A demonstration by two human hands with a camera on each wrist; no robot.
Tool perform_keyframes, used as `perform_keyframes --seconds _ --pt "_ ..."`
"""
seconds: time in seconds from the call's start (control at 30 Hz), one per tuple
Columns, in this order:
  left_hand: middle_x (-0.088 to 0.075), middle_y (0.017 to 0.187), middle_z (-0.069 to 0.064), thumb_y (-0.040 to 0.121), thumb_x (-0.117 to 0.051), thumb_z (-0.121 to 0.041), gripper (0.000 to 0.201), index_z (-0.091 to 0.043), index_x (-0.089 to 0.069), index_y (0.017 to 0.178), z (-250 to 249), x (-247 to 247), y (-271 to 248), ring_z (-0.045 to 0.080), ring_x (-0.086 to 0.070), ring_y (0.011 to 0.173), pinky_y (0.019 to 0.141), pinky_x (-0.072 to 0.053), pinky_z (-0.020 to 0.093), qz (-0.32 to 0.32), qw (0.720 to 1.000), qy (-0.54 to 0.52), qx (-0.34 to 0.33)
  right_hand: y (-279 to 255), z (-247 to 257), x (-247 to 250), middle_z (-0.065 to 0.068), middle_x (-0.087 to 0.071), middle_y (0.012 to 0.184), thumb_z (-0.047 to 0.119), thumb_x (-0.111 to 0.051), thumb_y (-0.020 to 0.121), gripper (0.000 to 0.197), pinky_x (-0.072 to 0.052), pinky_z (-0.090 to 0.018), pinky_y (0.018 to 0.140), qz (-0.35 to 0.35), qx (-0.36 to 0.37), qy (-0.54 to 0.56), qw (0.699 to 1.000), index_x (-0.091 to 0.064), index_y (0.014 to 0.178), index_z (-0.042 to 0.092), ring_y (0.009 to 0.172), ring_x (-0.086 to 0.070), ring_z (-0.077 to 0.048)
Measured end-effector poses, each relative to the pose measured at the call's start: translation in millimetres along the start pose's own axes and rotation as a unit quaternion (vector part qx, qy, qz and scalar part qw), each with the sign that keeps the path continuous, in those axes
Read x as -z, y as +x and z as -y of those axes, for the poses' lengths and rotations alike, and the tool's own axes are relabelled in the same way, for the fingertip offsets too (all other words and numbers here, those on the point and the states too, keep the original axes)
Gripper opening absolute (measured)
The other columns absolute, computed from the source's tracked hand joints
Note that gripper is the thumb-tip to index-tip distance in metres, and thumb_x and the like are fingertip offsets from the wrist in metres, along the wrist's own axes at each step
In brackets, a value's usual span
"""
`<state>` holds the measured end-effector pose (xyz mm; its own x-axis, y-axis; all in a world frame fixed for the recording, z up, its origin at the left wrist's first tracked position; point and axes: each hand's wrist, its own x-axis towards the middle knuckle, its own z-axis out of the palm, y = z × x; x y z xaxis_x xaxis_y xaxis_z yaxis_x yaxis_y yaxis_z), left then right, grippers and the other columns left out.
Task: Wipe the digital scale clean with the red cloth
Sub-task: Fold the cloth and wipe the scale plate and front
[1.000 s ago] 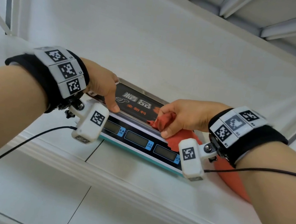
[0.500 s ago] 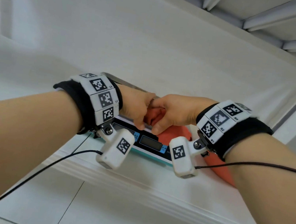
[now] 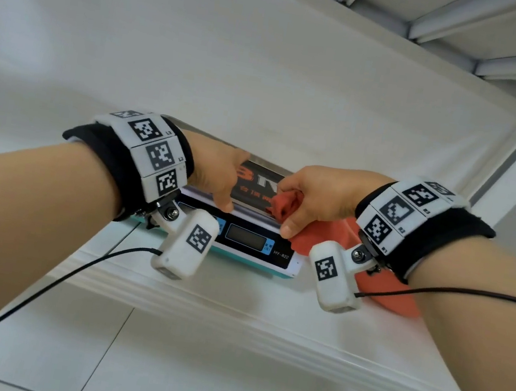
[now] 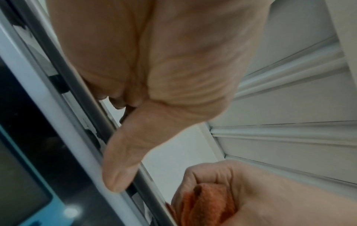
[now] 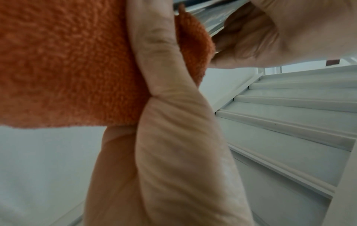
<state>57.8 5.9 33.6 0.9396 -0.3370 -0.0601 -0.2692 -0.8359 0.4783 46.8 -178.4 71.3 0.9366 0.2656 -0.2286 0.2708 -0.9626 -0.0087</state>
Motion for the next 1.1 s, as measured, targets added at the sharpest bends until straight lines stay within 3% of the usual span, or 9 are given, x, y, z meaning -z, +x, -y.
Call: perform_keyframes --seconds 0.17,0.3,0.43,0.6,0.73,0.9,1.1 --pt "-0.058 0.131 0.006 0.073 -0.079 -0.011 0.082 -0.016 -0.035 0.142 -12 -5 4 0.028 -0.052 0.120 0.106 -0.039 0.045 0.016 0.999 -0.033 -0.025 1 3 -4 0.012 -0.070 0.094 0.033 -0.087 0.066 0.036 -0.056 -0.037 0.082 -0.012 0.028 0.041 0.999 -0.064 0.093 0.039 0.091 -0.067 -0.014" --pt "-0.053 0.139 0.004 0.067 -0.082 -0.015 0.097 -0.023 -0.028 0.147 -26 -15 10 0.026 -0.050 0.125 0.107 -0.040 0.044 0.025 0.998 -0.035 -0.053 -2 -1 -6 0.009 -0.072 0.092 0.030 -0.086 0.070 0.028 -0.055 -0.030 0.077 -0.031 0.033 0.032 0.998 -0.069 0.093 0.031 0.087 -0.067 -0.012" --pt "-0.051 0.140 0.005 0.074 -0.078 -0.011 0.090 -0.017 -0.027 0.148 -28 -19 16 0.027 -0.049 0.125 0.108 -0.038 0.045 0.014 0.998 -0.029 -0.051 -5 -7 -6 0.011 -0.073 0.084 0.031 -0.088 0.066 0.024 -0.056 -0.029 0.074 -0.035 0.014 0.018 0.999 -0.069 0.081 0.031 0.082 -0.068 -0.011" --pt "-0.053 0.138 0.006 0.074 -0.079 -0.012 0.095 -0.017 -0.022 0.151 -22 -18 19 0.028 -0.049 0.124 0.108 -0.038 0.046 0.011 0.998 -0.043 -0.044 -10 -11 -3 0.012 -0.071 0.081 0.034 -0.088 0.065 0.028 -0.054 -0.028 0.069 -0.027 -0.004 -0.018 0.999 -0.065 0.080 0.032 0.077 -0.067 -0.010" --pt "-0.054 0.137 0.007 0.075 -0.078 -0.010 0.093 -0.014 -0.023 0.150 -22 -18 21 0.029 -0.050 0.123 0.108 -0.037 0.047 0.007 0.998 -0.054 -0.039 -15 -13 -6 0.012 -0.068 0.081 0.029 -0.088 0.067 0.031 -0.045 -0.024 0.059 -0.015 -0.008 -0.055 0.998 -0.060 0.079 0.032 0.075 -0.064 -0.009" --pt "-0.065 0.120 0.004 0.073 -0.078 -0.009 0.074 -0.016 -0.041 0.137 -20 -18 22 0.029 -0.058 0.112 0.103 -0.042 0.048 0.021 0.997 -0.062 -0.047 -16 -12 -10 0.011 -0.061 0.078 0.031 -0.086 0.067 0.035 -0.040 -0.024 0.056 -0.036 0.013 -0.136 0.990 -0.052 0.070 0.030 0.072 -0.057 -0.009" --pt "-0.057 0.134 0.006 0.077 -0.076 -0.012 0.079 -0.013 -0.034 0.144 -19 -17 20 0.030 -0.055 0.120 0.105 -0.041 0.047 0.012 0.998 -0.039 -0.052 -15 -10 -15 0.010 -0.059 0.078 0.025 -0.081 0.071 0.029 -0.046 -0.022 0.056 -0.064 0.035 -0.166 0.983 -0.053 0.074 0.029 0.074 -0.058 -0.012"
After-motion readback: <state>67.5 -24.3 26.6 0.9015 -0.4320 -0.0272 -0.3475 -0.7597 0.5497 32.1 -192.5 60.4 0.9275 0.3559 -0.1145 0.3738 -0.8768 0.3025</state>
